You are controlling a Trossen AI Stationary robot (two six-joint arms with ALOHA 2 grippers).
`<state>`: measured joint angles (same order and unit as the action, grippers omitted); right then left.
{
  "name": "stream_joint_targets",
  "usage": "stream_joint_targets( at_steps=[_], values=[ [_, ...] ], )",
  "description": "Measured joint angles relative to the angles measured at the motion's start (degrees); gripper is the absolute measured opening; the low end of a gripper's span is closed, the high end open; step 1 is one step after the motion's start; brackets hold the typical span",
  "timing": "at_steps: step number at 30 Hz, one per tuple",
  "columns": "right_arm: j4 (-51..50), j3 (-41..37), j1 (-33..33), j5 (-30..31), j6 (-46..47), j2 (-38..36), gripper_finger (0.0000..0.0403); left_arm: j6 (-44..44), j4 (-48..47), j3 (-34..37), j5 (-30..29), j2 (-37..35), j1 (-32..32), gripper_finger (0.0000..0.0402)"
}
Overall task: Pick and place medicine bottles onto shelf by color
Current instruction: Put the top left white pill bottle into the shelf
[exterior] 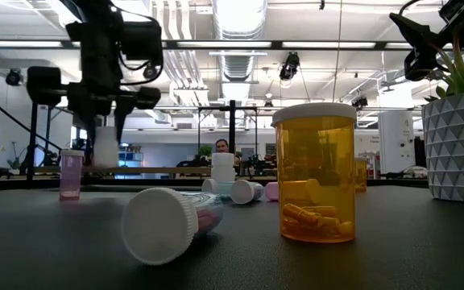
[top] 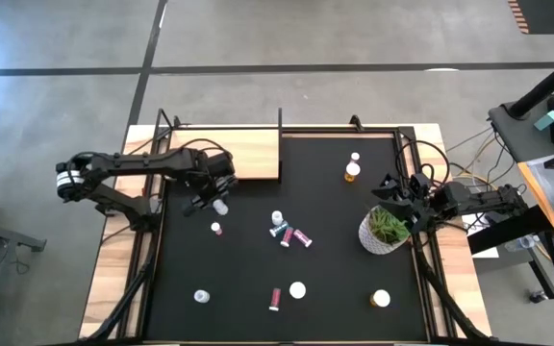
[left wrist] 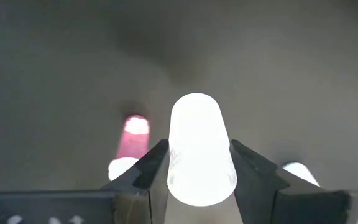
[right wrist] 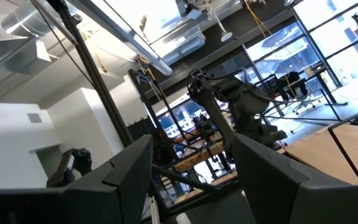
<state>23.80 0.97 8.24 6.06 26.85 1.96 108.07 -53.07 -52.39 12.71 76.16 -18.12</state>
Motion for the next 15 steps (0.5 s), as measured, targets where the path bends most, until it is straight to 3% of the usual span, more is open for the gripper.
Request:
stream_joint_targets(
  at_steps=[5, 15],
  values=[
    [-0.01, 0.0, -0.01, -0.01, 0.0, 0.02, 0.0212, -6.87, -2.77, -4.76, -1.51, 2.6, -2.27, 0.0119],
    [-0.01, -0.01, 0.01, 0.01, 0.0, 0.0, 0.0212, -29.86, -14.41, -18.13, -2.84, 11.6, -11.39, 0.0119]
  ],
)
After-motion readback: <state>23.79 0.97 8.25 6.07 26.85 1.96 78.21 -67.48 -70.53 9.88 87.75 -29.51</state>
